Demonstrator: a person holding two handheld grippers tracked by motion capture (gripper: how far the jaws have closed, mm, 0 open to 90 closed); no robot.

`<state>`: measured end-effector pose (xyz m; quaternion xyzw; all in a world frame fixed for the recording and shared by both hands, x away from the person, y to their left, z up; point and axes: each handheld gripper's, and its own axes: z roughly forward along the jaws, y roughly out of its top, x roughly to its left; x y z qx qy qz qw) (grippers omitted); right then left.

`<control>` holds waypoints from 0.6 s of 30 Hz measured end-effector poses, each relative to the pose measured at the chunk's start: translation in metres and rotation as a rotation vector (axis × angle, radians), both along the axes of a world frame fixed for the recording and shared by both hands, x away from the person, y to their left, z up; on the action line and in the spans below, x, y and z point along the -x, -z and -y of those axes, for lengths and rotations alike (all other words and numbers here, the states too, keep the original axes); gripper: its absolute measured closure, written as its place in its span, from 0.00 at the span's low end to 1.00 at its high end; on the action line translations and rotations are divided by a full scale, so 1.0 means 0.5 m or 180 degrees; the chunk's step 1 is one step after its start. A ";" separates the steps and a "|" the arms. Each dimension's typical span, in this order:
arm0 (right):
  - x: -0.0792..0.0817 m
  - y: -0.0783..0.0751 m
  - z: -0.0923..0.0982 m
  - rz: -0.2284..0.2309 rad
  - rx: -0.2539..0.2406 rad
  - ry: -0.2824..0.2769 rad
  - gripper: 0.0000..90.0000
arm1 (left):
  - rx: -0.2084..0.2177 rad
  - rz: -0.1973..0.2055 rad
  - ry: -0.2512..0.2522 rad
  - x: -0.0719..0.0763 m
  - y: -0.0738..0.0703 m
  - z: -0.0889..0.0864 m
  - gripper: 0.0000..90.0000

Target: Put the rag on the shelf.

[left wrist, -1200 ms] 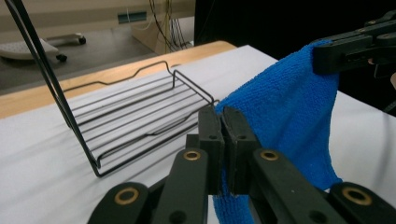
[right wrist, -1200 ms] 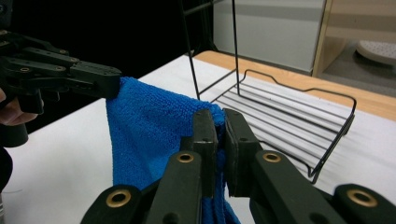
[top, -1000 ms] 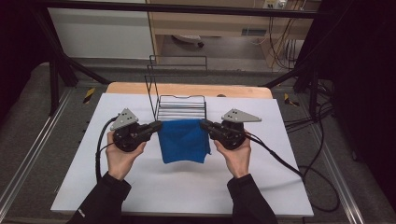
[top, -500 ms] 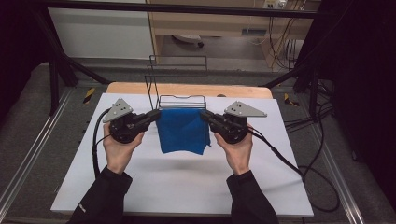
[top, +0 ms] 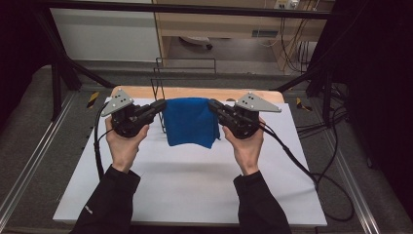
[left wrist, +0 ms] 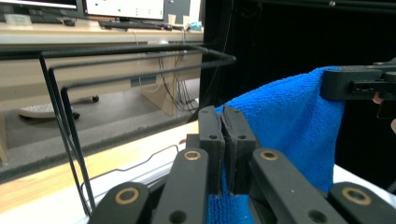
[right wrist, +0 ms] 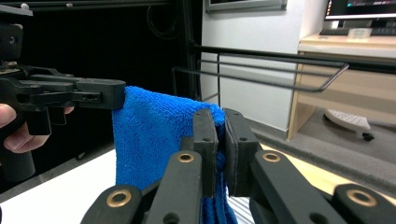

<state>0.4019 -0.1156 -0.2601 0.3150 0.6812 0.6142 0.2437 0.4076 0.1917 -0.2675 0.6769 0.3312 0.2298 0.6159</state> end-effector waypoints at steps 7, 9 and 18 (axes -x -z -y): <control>-0.012 -0.026 -0.001 0.0091 -0.0038 0.0054 0.94 | 0.0047 0.0086 -0.0034 -0.012 -0.019 0.001 0.97; -0.016 -0.034 -0.004 0.0128 -0.0055 0.0065 0.94 | 0.0060 0.0108 -0.0047 -0.015 -0.025 0.000 0.97; -0.026 -0.066 -0.021 0.0238 0.0003 0.0076 0.94 | 0.0152 0.0193 -0.0113 -0.027 -0.055 -0.015 0.97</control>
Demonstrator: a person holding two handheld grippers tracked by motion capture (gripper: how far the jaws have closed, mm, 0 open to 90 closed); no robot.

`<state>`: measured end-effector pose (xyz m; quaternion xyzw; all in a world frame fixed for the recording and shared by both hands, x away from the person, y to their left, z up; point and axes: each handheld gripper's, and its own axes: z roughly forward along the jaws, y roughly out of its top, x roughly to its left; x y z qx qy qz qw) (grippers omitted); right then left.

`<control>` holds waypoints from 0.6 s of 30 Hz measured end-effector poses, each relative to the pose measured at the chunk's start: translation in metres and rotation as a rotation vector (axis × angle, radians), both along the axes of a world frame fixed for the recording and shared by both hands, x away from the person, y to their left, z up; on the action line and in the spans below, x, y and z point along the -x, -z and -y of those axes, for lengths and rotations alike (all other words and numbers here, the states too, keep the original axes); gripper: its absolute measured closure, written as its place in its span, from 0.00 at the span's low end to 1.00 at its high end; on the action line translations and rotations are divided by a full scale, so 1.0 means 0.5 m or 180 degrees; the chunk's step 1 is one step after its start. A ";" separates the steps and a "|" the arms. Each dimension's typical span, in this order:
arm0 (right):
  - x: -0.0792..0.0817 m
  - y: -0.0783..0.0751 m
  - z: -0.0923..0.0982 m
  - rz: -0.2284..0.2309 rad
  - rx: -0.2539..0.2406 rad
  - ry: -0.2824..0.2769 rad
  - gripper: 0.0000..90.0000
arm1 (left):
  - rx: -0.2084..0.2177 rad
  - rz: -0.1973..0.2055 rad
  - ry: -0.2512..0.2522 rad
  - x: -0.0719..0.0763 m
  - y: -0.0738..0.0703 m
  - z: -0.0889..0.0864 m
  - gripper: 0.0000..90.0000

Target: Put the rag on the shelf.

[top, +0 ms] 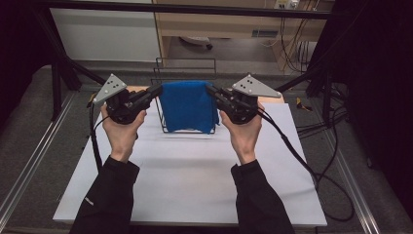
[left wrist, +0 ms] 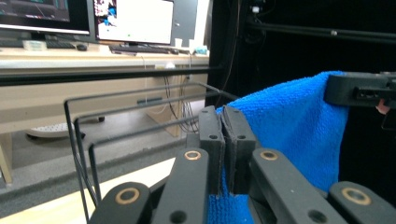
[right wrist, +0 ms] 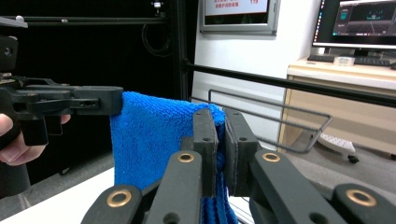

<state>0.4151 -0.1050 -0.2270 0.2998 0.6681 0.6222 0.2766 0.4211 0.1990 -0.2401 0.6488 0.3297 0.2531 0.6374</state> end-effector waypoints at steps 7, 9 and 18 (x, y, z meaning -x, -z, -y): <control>-0.009 -0.026 -0.009 0.0086 0.0001 0.0011 0.94 | 0.0040 0.0105 -0.0038 -0.004 -0.035 -0.007 0.97; -0.012 -0.034 -0.010 0.0107 -0.0015 0.0013 0.95 | 0.0051 0.0138 -0.0048 -0.006 -0.043 -0.007 0.97; -0.022 -0.069 -0.012 0.0226 -0.0028 0.0054 0.95 | 0.0107 0.0230 -0.0090 -0.020 -0.076 -0.002 0.97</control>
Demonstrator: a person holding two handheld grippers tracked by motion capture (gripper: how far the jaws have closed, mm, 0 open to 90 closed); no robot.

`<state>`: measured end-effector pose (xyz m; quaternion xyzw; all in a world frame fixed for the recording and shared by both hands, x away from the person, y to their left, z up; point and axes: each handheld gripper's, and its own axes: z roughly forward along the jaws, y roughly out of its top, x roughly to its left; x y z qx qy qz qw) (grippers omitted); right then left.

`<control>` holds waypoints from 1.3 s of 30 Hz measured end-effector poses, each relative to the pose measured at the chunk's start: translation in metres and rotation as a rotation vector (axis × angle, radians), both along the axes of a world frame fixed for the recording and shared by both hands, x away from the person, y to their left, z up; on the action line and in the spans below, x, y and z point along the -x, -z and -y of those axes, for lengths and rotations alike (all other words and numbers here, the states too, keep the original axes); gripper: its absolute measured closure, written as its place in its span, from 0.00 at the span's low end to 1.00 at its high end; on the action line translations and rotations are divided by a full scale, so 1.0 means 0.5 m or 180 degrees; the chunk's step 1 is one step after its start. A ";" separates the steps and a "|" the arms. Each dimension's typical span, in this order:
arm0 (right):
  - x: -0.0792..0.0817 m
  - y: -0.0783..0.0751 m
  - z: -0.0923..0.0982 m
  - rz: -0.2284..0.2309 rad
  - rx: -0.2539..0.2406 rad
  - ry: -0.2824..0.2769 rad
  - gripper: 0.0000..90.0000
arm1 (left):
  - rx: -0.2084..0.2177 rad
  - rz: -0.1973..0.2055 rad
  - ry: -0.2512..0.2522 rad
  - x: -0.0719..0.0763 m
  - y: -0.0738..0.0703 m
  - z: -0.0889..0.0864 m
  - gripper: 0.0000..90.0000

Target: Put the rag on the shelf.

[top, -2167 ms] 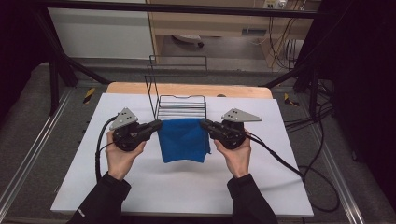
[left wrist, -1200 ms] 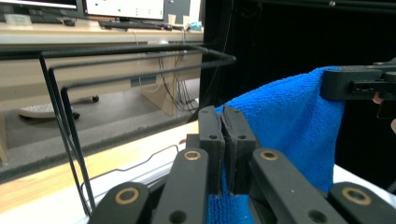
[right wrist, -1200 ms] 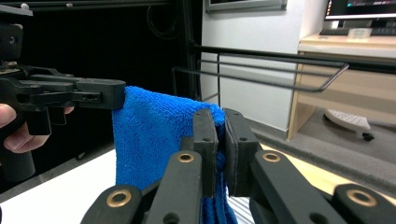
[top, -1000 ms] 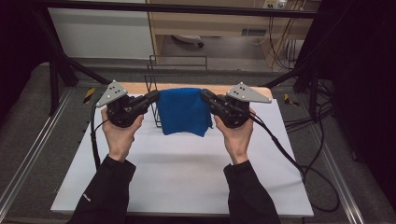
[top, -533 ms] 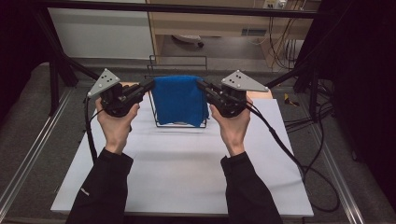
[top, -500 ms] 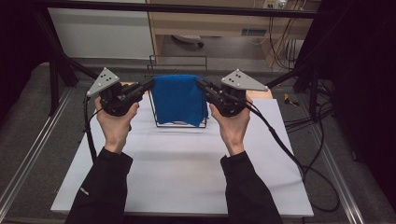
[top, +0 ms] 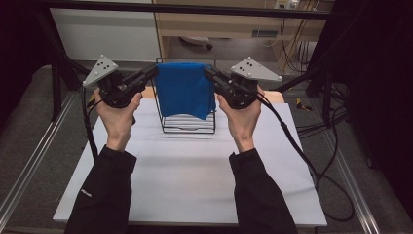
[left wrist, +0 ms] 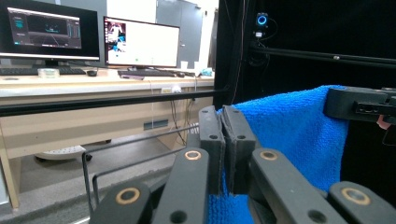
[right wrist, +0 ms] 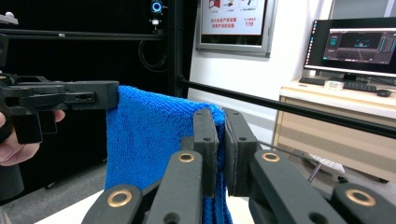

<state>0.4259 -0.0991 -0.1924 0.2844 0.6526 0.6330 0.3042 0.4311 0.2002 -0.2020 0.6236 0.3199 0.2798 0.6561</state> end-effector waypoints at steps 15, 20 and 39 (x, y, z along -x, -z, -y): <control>-0.023 -0.055 -0.004 0.0189 -0.0045 0.0031 0.95 | 0.0065 0.0162 -0.0058 -0.024 -0.055 0.005 0.97; -0.037 -0.065 -0.012 0.0208 -0.0052 0.0053 0.95 | 0.0092 0.0186 -0.0099 -0.038 -0.064 0.004 0.97; -0.112 -0.090 -0.026 0.0211 -0.0074 0.0108 0.95 | 0.0064 0.0233 -0.0227 -0.101 -0.097 -0.002 0.97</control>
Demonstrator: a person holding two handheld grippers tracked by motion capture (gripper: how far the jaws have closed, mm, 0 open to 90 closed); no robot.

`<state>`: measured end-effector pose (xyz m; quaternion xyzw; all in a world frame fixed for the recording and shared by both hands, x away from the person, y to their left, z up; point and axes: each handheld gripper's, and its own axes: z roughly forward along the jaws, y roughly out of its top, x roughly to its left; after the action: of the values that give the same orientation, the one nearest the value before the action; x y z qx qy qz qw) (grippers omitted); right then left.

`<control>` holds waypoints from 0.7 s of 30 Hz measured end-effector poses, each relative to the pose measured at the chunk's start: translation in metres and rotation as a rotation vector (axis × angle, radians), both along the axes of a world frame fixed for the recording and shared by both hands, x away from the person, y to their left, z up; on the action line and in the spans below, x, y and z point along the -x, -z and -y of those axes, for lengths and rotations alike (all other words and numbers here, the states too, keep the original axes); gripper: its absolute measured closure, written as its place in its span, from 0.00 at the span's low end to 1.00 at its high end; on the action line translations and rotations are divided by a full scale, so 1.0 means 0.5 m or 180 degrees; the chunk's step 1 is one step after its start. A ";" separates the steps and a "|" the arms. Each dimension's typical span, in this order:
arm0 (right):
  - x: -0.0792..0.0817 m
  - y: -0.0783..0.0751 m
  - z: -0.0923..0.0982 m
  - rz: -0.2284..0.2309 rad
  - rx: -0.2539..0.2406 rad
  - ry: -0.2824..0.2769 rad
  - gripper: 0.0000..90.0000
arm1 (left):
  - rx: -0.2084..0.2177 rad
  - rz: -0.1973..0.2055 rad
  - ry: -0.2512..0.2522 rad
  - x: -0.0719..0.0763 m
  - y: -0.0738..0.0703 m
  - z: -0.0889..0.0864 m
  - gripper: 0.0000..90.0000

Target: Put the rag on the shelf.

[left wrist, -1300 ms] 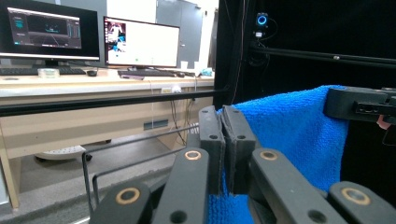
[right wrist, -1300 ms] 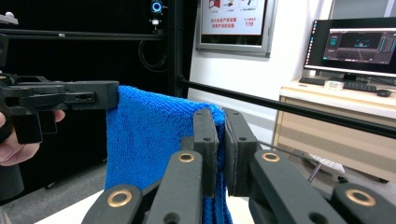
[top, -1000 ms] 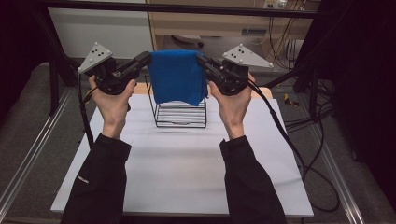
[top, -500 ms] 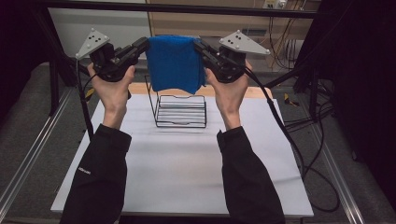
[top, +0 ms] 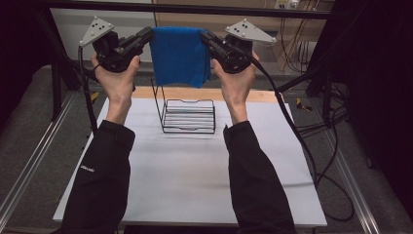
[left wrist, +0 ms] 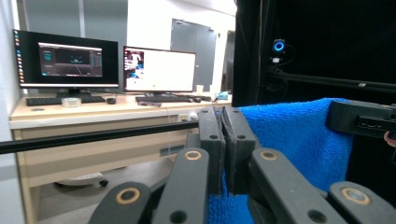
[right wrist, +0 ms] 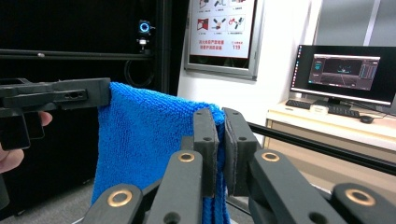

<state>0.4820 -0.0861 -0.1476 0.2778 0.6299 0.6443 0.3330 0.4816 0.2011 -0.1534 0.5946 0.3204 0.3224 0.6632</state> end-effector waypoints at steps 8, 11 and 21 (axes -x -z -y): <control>-0.029 -0.005 0.006 0.0001 -0.0027 0.0039 0.95 | -0.0025 0.0013 -0.0011 -0.032 -0.006 0.009 0.97; -0.039 -0.003 0.005 -0.0006 0.0008 0.0079 0.95 | 0.0002 -0.0013 -0.0015 -0.046 0.000 0.012 0.97; -0.072 0.001 -0.004 0.0008 0.0068 0.0133 0.95 | 0.0043 -0.0055 -0.0104 -0.086 0.015 0.014 0.97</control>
<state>0.5178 -0.0842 -0.1482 0.2865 0.6303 0.6309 0.3501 0.5245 0.1941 -0.1610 0.5875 0.3379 0.3258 0.6591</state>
